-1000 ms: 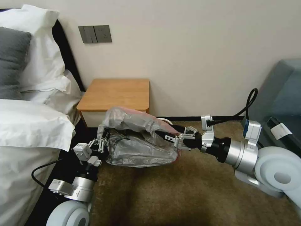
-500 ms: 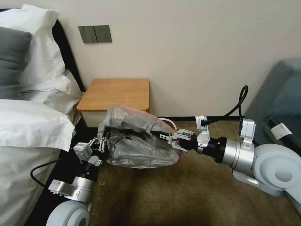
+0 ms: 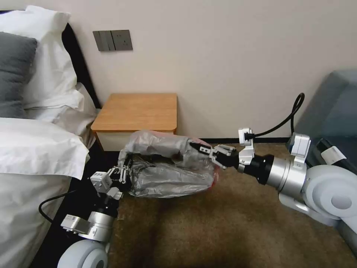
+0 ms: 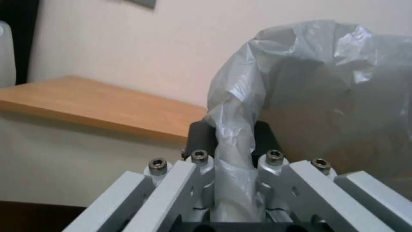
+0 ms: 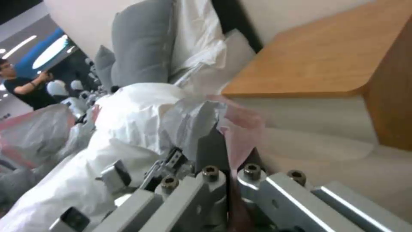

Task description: Pick up the garbage bag from the table and place it over the trash can.

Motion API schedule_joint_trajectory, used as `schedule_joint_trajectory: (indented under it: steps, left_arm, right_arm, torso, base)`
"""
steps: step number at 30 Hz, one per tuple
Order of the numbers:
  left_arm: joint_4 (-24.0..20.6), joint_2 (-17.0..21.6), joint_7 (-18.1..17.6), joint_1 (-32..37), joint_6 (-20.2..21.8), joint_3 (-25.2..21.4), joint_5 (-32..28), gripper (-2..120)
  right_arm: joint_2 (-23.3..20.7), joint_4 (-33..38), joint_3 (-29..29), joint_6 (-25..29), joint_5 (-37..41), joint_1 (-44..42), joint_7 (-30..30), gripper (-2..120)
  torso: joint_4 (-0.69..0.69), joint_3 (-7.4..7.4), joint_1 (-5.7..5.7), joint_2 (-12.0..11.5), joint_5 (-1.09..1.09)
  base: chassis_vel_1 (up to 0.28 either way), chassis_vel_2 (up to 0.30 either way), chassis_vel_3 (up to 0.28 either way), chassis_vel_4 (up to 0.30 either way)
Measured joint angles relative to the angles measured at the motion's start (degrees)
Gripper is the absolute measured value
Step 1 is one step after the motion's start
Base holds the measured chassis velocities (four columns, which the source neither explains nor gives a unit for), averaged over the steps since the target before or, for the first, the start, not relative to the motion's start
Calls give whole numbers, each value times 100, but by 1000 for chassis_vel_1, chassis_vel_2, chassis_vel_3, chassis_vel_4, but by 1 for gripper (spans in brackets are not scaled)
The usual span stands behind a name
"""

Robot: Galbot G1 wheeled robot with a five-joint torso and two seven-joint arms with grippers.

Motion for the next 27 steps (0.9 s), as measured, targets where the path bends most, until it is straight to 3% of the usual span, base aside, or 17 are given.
schedule_joint_trajectory:
  steps: [14,27]
  left_arm:
    - [-47,-85,103,58,-24,40,-45,7]
    - [-37,-96,125,-2,163,73,-622,7]
  right_arm:
    - [43,-390,48,-9,-5,51,218,0]
    - [151,-801,-66,-17,-337,-89,-446,0]
  torso:
    - [0,0,0,0,0]
    - [0,0,0,0,-1]
  base:
    - [0,0,0,0]
    - [0,0,0,0]
